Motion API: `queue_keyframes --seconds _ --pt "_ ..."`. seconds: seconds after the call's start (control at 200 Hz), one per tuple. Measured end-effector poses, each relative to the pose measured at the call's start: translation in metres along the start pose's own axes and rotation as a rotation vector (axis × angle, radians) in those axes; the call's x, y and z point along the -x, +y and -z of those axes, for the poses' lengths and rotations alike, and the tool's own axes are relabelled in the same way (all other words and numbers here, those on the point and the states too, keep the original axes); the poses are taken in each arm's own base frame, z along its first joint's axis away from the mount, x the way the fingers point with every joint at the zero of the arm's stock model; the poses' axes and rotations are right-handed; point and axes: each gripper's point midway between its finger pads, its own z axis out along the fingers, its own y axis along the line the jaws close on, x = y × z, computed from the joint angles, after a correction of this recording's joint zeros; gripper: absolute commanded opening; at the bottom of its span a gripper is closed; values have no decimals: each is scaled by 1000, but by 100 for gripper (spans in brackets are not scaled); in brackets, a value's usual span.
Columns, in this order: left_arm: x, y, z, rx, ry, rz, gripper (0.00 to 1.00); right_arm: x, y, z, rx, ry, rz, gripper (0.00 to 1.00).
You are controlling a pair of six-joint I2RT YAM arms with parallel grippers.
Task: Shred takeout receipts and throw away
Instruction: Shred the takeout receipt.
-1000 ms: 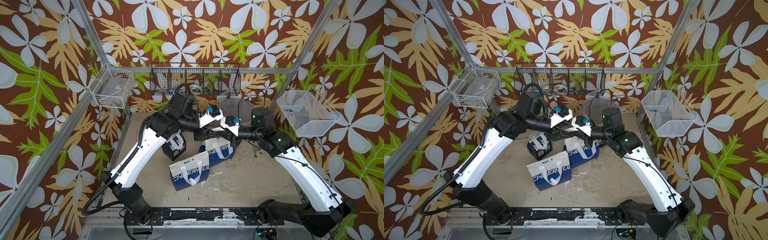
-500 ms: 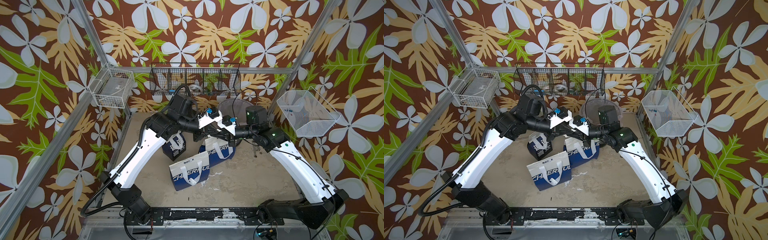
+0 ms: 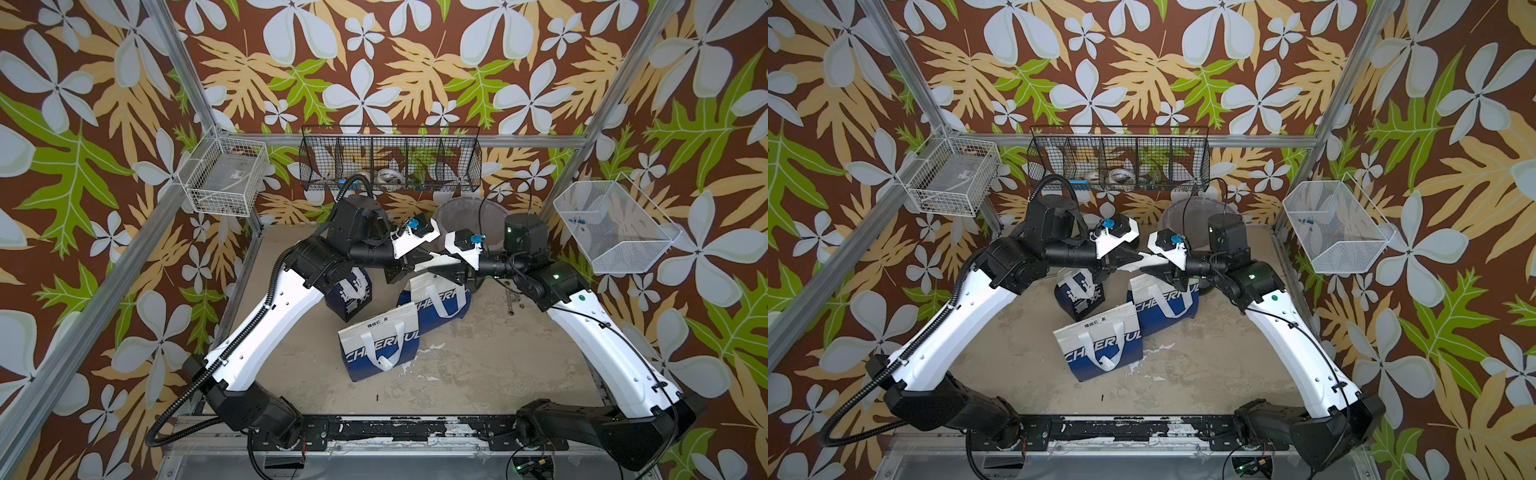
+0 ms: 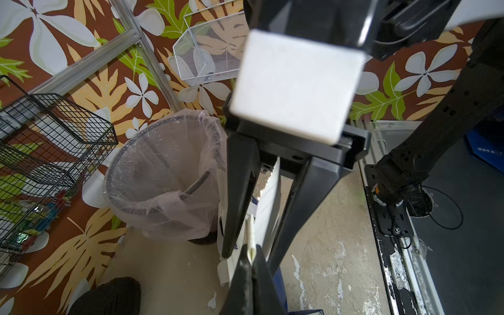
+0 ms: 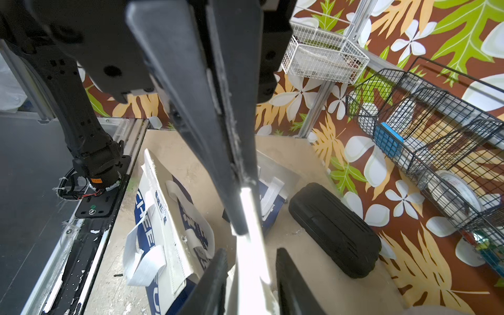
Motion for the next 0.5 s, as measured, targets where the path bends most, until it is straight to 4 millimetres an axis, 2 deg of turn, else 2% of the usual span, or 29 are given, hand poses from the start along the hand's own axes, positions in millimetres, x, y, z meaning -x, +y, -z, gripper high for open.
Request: queue_keyframes --seconds 0.22,0.35,0.375,0.425,0.5 --pt "0 -2 0 -14 -5 14 0 -1 -2 1 6 -10 -20 0" --pt "3 0 -2 -11 -10 19 0 0 -2 2 -4 -9 -15 0" --pt "3 0 -3 -11 -10 22 5 0 -3 2 -8 -7 -13 0" --pt "2 2 -5 -12 -8 38 22 -1 -4 3 -15 -2 -13 0" --pt "2 5 -11 -19 -7 47 25 -2 -4 2 -19 3 -4 0"
